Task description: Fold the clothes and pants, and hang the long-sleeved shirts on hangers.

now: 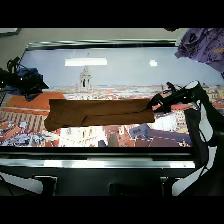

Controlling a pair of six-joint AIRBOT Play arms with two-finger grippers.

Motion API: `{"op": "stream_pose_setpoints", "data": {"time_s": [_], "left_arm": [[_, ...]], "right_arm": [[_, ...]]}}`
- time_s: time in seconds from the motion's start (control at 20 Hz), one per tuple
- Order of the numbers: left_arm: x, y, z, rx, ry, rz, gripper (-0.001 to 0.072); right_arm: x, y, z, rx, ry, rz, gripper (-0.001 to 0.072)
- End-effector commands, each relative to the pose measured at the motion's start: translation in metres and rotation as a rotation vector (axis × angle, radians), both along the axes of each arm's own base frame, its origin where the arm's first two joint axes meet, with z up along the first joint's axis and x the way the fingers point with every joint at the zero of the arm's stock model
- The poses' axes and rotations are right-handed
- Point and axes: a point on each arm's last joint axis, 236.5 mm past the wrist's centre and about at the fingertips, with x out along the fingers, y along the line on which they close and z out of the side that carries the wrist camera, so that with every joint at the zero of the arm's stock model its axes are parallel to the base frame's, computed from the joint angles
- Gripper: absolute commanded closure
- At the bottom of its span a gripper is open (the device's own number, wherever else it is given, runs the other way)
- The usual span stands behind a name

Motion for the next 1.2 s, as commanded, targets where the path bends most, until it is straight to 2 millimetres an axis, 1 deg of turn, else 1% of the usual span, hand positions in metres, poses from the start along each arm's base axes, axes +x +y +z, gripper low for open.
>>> {"op": "stream_pose_setpoints", "data": {"time_s": [0.0,0.05,0.1,0.15,0.2,0.25,0.3,0.35,0.4,0.45,0.5,0.55,0.6,0.7,0.8,0.85,0.95,1.05,1.1,1.15], "left_arm": [[0.000,0.000,0.000,0.000,0.001,0.002,0.0162],[0.000,0.000,0.000,0.000,0.001,0.002,0.0162],[0.000,0.000,0.000,0.000,0.001,0.002,0.0162],[0.000,-0.001,0.000,-0.001,0.001,0.000,0.0162],[0.000,-0.002,0.000,-0.001,0.001,-0.003,0.0162],[0.000,-0.004,0.000,-0.001,0.001,-0.008,0.0163],[0.000,-0.007,0.001,-0.002,0.001,-0.014,0.0179],[0.001,-0.012,0.001,-0.001,0.000,-0.024,0.0219],[0.001,-0.019,0.000,-0.001,0.001,-0.039,0.0355],[0.001,-0.028,-0.001,-0.003,0.004,-0.057,0.0548],[0.001,-0.040,-0.004,-0.006,0.009,-0.081,0.0688],[0.001,-0.056,-0.008,-0.009,0.015,-0.109,0.0689],[0.003,-0.074,-0.013,-0.012,0.022,-0.128,0.0690],[0.010,-0.117,-0.026,-0.023,0.027,-0.153,0.0690],[0.014,-0.173,-0.043,-0.042,0.033,-0.176,0.0691],[0.013,-0.208,-0.051,-0.070,0.036,-0.198,0.0691],[0.002,-0.277,-0.067,-0.135,0.043,-0.252,0.0691],[-0.014,-0.343,-0.079,-0.204,0.045,-0.302,0.0692],[-0.024,-0.372,-0.086,-0.233,0.055,-0.306,0.0691],[-0.033,-0.397,-0.091,-0.256,0.058,-0.313,0.0691]], "right_arm": [[0.003,0.016,-0.013,-0.010,-0.012,0.005,0.0079],[0.004,0.020,-0.016,-0.021,-0.017,0.005,0.0153],[0.004,0.024,-0.019,-0.033,-0.022,0.010,0.0207],[0.004,0.029,-0.023,-0.047,-0.027,0.021,0.0294],[0.004,0.033,-0.024,-0.056,-0.034,0.031,0.0442],[0.006,0.037,-0.023,-0.058,-0.042,0.035,0.0620],[0.007,0.038,-0.021,-0.061,-0.044,0.025,0.0681],[0.009,0.037,-0.017,-0.066,-0.043,0.008,0.0682],[0.010,0.030,-0.011,-0.098,-0.047,-0.008,0.0683],[0.010,0.019,-0.006,-0.152,-0.050,-0.018,0.0683],[0.009,0.008,0.003,-0.211,-0.058,-0.027,0.0683],[0.008,0.000,0.015,-0.249,-0.070,-0.033,0.0683],[0.006,-0.006,0.030,-0.282,-0.091,-0.037,0.0683],[0.003,-0.013,0.065,-0.318,-0.138,-0.055,0.0683],[-0.001,-0.018,0.102,-0.348,-0.194,-0.074,0.0683],[-0.005,-0.022,0.118,-0.367,-0.211,-0.082,0.0683],[-0.015,-0.030,0.149,-0.409,-0.226,-0.099,0.0682],[-0.024,-0.042,0.177,-0.462,-0.231,-0.118,0.0682],[-0.028,-0.046,0.189,-0.483,-0.231,-0.126,0.0682],[-0.031,-0.049,0.199,-0.496,-0.230,-0.132,0.0682]]}}
